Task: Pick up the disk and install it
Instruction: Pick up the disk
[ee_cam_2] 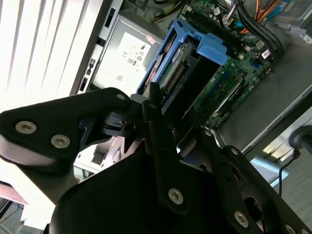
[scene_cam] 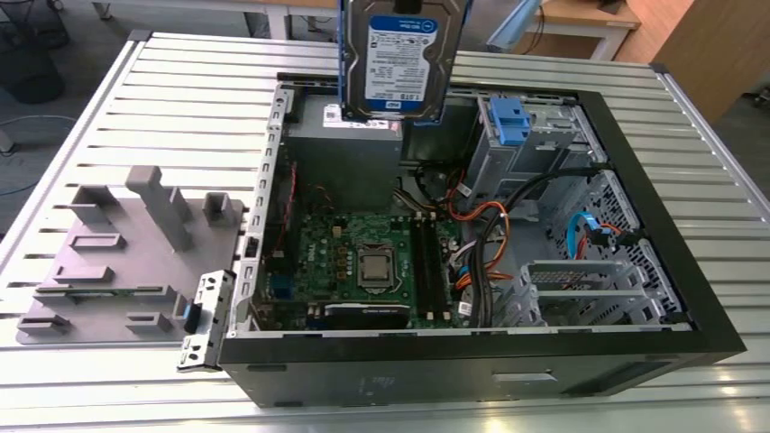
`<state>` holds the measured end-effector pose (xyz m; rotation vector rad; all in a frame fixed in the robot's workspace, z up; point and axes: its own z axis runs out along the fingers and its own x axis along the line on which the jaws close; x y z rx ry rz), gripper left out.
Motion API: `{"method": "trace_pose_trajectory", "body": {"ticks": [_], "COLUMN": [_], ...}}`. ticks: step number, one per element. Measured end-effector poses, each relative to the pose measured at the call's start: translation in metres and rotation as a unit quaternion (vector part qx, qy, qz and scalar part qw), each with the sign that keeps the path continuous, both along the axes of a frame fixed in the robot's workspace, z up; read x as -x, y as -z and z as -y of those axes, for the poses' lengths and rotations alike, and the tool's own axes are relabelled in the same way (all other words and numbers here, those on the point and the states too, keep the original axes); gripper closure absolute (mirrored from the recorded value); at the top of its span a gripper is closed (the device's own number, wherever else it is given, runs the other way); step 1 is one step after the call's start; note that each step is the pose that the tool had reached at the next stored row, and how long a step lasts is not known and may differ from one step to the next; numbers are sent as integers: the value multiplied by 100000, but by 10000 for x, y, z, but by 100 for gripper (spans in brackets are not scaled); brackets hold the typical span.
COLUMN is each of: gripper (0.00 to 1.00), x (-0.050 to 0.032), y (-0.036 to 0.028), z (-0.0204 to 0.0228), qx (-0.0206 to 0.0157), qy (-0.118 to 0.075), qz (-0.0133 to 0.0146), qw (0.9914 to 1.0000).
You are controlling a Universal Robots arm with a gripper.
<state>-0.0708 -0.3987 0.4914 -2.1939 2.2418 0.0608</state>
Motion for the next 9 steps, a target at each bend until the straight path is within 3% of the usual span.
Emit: {"method": "trace_pose_trajectory", "body": {"ticks": [9], "gripper": [65], "x": [-331], "y": [6], "z": [0], "qx": [-2], "qy": [3], "qz": [2], "qw": [100000]}}
